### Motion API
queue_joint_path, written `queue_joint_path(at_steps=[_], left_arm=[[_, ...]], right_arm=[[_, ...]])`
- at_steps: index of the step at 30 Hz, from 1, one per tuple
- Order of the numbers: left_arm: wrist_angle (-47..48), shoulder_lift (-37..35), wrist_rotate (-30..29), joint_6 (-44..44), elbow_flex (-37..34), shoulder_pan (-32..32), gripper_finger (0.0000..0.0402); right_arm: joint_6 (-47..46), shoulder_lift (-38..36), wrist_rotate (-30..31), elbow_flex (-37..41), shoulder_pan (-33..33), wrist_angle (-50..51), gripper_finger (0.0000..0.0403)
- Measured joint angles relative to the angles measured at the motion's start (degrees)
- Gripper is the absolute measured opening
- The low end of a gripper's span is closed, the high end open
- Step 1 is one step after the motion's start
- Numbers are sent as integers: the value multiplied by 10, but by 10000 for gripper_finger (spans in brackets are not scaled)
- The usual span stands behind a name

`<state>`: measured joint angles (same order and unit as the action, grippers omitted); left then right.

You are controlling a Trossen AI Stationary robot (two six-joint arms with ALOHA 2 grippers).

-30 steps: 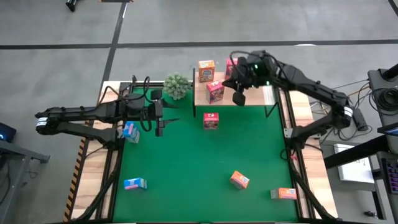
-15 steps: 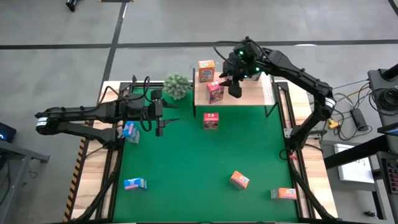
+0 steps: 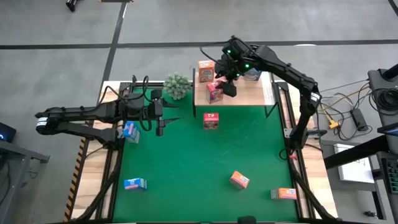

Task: Stack cereal on shelf
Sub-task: Put the left red cereal box on the shelf aligned with the other red cereal box

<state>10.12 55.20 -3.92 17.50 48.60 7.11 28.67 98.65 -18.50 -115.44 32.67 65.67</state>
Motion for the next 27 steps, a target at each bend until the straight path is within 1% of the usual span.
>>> queue_joint_path(at_steps=[8,14,17,22,27], left_arm=[[-3,0,-1,0,0,0,204],[-7,0,-1,2,0,0,204],[-7,0,-1,2,0,0,204],[-7,0,-1,2,0,0,204],[-7,0,-1,2,0,0,204]], right_arm=[[34,1,7,-11,0,7,263],[-16,-3,7,-33,0,18,265],[-25,-3,7,-34,0,21,265],[27,-3,7,-30,-1,30,265],[48,-2,7,-26,-2,30,265]])
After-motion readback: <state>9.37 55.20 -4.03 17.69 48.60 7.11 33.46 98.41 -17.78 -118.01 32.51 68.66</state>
